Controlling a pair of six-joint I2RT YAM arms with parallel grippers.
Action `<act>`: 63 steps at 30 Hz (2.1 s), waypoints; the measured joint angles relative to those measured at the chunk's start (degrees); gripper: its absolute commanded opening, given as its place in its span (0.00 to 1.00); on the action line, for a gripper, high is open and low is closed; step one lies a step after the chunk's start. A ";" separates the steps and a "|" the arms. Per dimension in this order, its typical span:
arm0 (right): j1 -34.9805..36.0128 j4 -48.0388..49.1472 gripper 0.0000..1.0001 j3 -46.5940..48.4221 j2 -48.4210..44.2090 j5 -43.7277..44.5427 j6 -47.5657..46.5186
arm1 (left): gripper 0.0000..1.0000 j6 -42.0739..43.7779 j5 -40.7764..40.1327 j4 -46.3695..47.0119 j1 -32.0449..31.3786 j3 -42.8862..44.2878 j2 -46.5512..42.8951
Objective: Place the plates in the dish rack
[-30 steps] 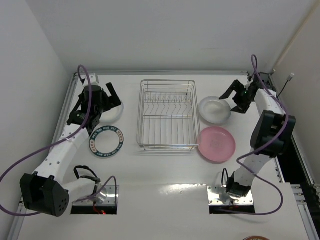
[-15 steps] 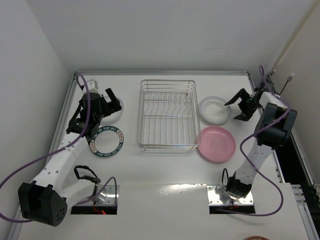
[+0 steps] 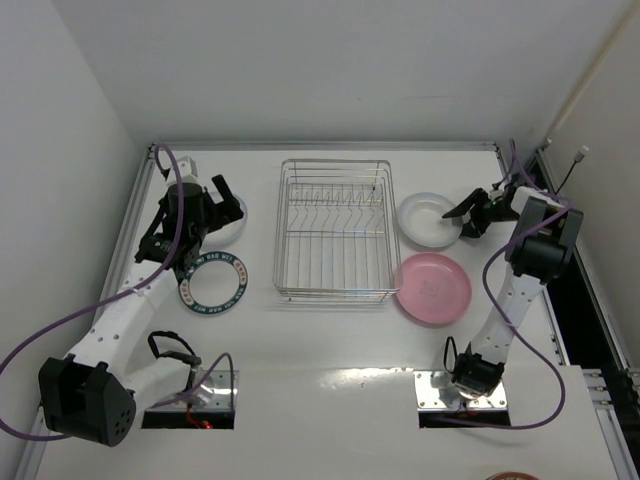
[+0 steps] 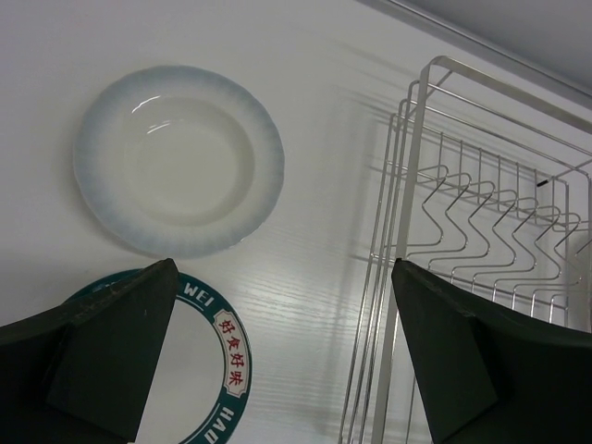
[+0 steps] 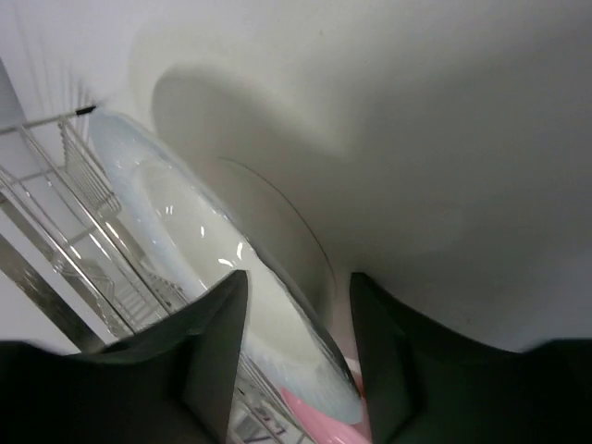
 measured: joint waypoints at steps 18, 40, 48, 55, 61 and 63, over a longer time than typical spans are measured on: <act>-0.28 6.60 0.00 -2.38 -0.76 -5.90 -0.20 | 1.00 0.00 -0.52 0.00 0.00 0.00 0.63; 22.27 -14.27 0.00 27.26 -23.58 39.19 -6.01 | 1.00 0.00 -2.03 -0.33 -0.33 1.27 1.16; 35.54 -28.65 0.00 35.95 -19.43 53.70 -8.39 | 1.00 -0.02 -2.21 -1.20 -1.31 1.29 1.40; 40.68 -33.68 0.00 36.39 -16.57 63.98 -9.38 | 1.00 -0.04 -2.47 -1.62 -1.86 1.29 1.81; 44.54 -33.75 0.00 36.52 -12.68 69.33 -10.34 | 1.00 -0.02 -2.49 -1.70 -1.97 1.29 1.84; 45.42 -33.81 0.00 36.70 -11.28 70.64 -10.73 | 1.00 -0.04 -2.51 -1.73 -1.97 1.29 1.84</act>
